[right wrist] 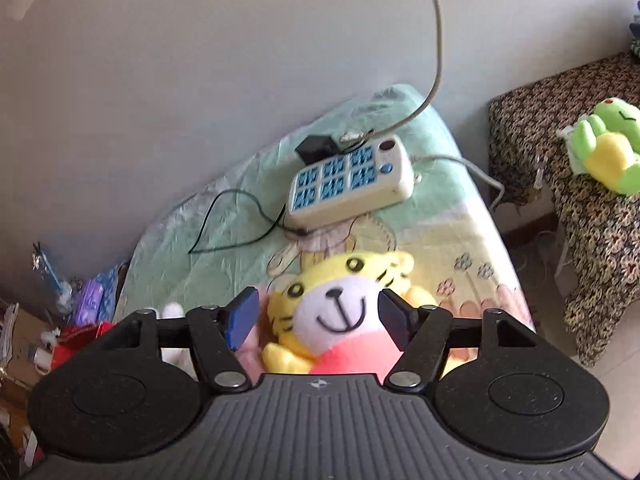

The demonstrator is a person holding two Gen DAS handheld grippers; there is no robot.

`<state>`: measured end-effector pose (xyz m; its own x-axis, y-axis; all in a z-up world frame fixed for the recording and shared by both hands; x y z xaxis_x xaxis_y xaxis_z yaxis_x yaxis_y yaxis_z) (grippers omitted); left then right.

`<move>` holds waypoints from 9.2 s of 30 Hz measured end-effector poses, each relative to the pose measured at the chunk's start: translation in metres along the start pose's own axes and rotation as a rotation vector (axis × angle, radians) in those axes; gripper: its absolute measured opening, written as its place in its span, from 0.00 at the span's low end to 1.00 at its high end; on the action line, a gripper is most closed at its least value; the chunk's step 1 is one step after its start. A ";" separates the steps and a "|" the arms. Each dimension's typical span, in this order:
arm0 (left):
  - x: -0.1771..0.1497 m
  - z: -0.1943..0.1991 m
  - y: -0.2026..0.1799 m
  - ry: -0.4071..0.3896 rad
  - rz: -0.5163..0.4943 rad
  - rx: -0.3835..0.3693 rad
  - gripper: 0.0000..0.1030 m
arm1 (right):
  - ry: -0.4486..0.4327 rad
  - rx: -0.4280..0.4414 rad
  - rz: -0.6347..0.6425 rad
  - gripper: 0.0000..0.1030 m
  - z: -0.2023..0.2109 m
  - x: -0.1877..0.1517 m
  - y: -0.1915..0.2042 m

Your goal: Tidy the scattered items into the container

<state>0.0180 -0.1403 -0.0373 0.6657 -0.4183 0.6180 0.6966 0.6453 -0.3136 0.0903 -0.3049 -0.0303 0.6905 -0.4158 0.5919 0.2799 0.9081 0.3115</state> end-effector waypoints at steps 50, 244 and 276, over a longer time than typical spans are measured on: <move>-0.029 0.065 -0.033 -0.105 -0.207 0.005 0.55 | -0.159 0.098 0.088 0.43 0.084 -0.091 0.028; -0.088 0.212 0.318 0.056 0.230 -0.011 0.09 | 0.022 0.038 0.054 0.36 -0.003 -0.163 0.333; -0.047 0.156 0.311 0.174 0.083 0.068 0.13 | -0.016 -0.021 0.092 0.41 0.016 -0.159 0.325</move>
<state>0.1620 0.1795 -0.0515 0.7604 -0.4625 0.4559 0.6216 0.7214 -0.3051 0.0604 0.0558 -0.0111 0.7030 -0.3312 0.6293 0.2296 0.9432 0.2400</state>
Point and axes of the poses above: each gripper's, at about its wrist camera, not at the fingertips, and z roughly against the way its jaws point, y to its left, x to its top, the point moved 2 cm from there along -z, roughly the way its jaws point, and after that the axes turned 15 degrees about -x, right-handed, at the moved point
